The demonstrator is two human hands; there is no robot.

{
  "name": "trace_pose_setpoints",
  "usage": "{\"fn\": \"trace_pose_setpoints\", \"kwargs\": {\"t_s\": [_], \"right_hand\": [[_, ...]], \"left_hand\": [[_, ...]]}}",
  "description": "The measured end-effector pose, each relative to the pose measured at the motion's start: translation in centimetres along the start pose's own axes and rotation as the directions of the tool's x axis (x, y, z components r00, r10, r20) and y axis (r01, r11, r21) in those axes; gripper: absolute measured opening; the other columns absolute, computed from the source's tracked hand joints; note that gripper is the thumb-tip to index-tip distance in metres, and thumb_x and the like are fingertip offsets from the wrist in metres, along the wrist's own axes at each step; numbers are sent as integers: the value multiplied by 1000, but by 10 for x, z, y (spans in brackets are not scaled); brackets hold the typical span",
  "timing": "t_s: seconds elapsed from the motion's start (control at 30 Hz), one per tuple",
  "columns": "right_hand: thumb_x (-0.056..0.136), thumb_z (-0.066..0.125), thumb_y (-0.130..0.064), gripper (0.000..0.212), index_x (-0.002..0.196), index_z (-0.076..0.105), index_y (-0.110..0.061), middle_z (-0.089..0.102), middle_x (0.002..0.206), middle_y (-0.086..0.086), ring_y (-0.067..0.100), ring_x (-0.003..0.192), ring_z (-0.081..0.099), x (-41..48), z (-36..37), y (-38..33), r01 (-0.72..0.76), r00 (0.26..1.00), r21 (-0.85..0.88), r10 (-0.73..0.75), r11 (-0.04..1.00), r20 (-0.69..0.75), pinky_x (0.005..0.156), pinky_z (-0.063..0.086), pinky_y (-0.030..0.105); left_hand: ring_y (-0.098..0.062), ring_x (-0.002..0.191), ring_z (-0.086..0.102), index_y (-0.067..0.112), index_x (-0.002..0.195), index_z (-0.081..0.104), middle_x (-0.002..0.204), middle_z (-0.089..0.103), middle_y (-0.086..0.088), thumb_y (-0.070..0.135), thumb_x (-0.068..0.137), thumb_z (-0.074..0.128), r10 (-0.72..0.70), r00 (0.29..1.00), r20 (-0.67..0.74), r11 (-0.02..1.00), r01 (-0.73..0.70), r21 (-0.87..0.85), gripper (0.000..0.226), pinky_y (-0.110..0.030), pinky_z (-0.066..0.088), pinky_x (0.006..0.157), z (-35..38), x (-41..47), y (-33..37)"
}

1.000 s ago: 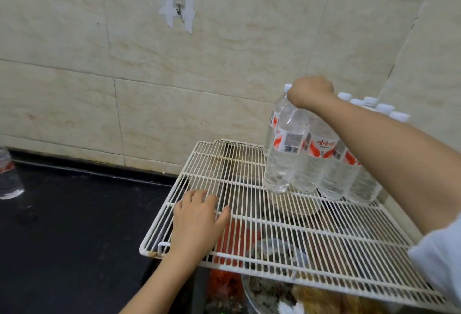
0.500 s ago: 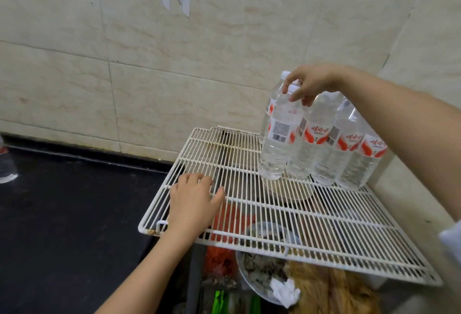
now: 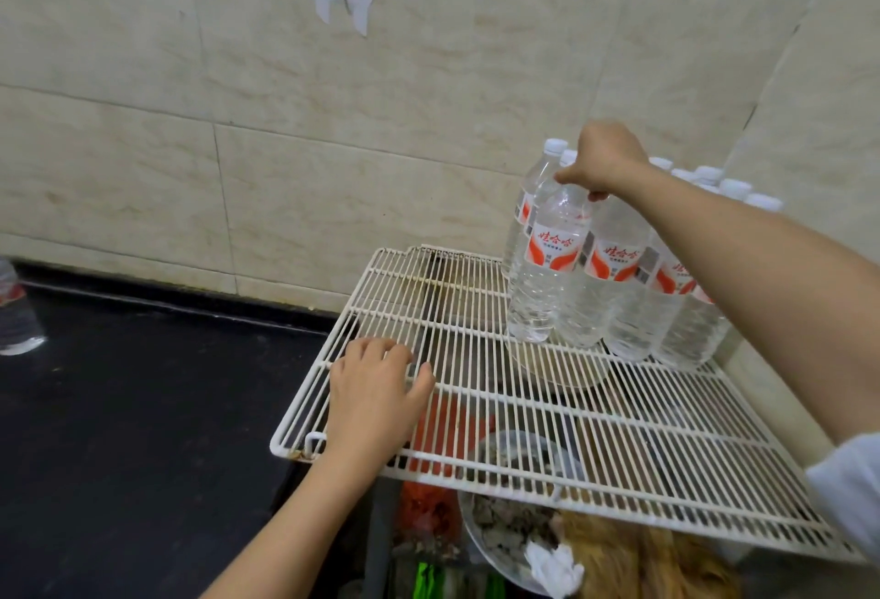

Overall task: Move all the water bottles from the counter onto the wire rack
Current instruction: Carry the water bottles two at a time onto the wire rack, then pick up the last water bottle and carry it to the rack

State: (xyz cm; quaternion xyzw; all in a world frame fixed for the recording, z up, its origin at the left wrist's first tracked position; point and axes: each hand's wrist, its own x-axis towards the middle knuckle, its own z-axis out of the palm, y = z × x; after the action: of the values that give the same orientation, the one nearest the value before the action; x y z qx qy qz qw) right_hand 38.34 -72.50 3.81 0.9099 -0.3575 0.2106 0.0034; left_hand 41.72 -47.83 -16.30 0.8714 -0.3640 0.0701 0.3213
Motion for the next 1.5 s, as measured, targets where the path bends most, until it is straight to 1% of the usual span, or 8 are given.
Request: {"fn": "trace_pose_setpoints", "kwargs": {"t_s": [0.2, 0.4, 0.53, 0.67, 0.83, 1.0, 1.17, 1.5], "right_hand": [[77, 65, -17, 35, 54, 39, -8, 55, 68, 16, 31, 68, 56, 1, 8, 4, 15, 996, -26, -17, 1000, -85, 58, 42, 30], [82, 62, -23, 36, 58, 38, -11, 54, 67, 11, 30, 67, 55, -7, 3, 5, 48, 999, -109, -48, 993, -1, 54, 38, 28], [85, 56, -38, 42, 102, 55, 0, 50, 114, 20, 36, 109, 44, -31, 14, -8, 112, 991, -320, -130, 941, -37, 83, 40, 42], [87, 50, -32, 44, 122, 49, -6, 37, 138, 21, 32, 130, 29, -88, 31, -39, 334, 940, -289, -341, 897, 25, 103, 29, 46], [88, 49, -38, 38, 114, 59, -12, 41, 138, 15, 28, 130, 33, -148, 59, -85, 483, 854, -104, -441, 870, 275, 107, 27, 44], [89, 46, -36, 41, 119, 57, -11, 52, 123, 16, 31, 119, 43, -167, 86, -164, 535, 802, 61, -530, 842, 275, 96, 35, 41], [89, 48, -37, 43, 126, 52, -16, 51, 126, 14, 32, 119, 44, -198, 109, -278, 631, 682, 223, -668, 743, 297, 96, 37, 40], [88, 51, -33, 45, 131, 46, -19, 45, 132, 12, 32, 121, 41, -308, 167, -485, 717, 447, 360, -789, 597, 421, 100, 34, 43]], "left_hand": [[-12, 125, 36, 20, 114, 57, 128, 52, 4, 38, 92, 40, 2, 1000, -7, 1000, -2, -21, 34, -31, 27, 104, 1, 2, -1], [-12, 122, 37, 19, 110, 59, 125, 53, 3, 36, 91, 42, -13, 1000, -25, 999, 12, -48, 30, -31, 28, 101, 2, 1, -1], [-14, 122, 40, 17, 108, 61, 124, 55, 1, 33, 90, 46, -4, 999, -50, 997, 0, -75, 29, -32, 29, 102, 2, 1, -2], [-7, 112, 42, 13, 105, 64, 118, 59, -1, 28, 89, 51, 18, 990, -139, 970, -51, -239, 26, -26, 29, 96, -10, -2, -5], [-26, 116, 48, 12, 107, 64, 114, 63, -5, 47, 78, 41, -13, 986, -169, 989, -12, -147, 51, -41, 37, 94, -50, -8, -54], [-34, 117, 46, 6, 109, 64, 117, 63, -13, 20, 85, 60, -219, 951, -220, 975, 223, -9, 28, -46, 38, 93, -106, -32, -146], [-35, 117, 46, 7, 107, 65, 116, 64, -12, 20, 85, 60, -403, 849, -341, 890, 451, 71, 27, -45, 38, 93, -181, -106, -240], [-36, 118, 45, 7, 109, 64, 120, 62, -17, 21, 85, 57, -701, 468, -537, 549, 836, 12, 28, -41, 37, 94, -307, -296, -382]]}}
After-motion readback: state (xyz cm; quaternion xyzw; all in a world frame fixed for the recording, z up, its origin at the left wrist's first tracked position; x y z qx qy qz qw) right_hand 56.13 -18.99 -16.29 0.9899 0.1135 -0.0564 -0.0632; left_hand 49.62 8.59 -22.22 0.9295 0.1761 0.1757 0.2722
